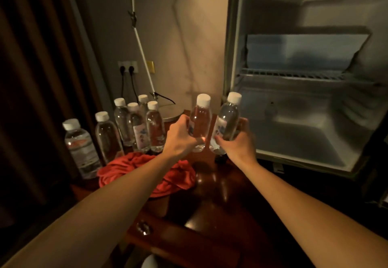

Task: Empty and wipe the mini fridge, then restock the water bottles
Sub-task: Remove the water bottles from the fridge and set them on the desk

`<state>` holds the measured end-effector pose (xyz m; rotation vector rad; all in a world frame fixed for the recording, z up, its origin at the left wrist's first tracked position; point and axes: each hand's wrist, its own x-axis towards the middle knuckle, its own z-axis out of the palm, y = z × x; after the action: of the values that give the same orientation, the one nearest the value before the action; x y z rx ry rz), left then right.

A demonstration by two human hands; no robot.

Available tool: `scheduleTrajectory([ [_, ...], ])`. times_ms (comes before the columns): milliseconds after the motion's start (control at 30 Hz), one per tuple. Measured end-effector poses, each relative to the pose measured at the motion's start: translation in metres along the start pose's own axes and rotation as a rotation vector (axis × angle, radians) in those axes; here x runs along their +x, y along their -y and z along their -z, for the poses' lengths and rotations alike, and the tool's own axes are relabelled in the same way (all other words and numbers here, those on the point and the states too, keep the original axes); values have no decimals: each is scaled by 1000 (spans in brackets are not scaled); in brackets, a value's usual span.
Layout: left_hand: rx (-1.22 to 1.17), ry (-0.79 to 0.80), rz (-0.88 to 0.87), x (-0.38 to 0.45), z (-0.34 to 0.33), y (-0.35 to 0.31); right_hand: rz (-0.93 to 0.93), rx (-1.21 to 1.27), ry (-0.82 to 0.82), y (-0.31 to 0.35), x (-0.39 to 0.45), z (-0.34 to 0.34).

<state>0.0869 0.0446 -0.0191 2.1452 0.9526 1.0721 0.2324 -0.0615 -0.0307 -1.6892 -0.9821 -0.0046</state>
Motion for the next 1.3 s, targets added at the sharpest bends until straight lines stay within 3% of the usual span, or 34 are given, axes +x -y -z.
scheduleTrajectory([
  [267,29,-58,141,11,14,62,13,17,131,-1,6,-71],
  [533,55,-89,199,10,3,85,-20,7,248,-14,13,-101],
  [667,116,-106,211,4,12,90,14,-24,366,-9,15,-104],
  [1033,342,-11,229,-7,34,75,-29,-40,464,2,6,-94],
  [1300,498,-31,140,-32,45,47,-7,-233,432,5,-16,-50],
])
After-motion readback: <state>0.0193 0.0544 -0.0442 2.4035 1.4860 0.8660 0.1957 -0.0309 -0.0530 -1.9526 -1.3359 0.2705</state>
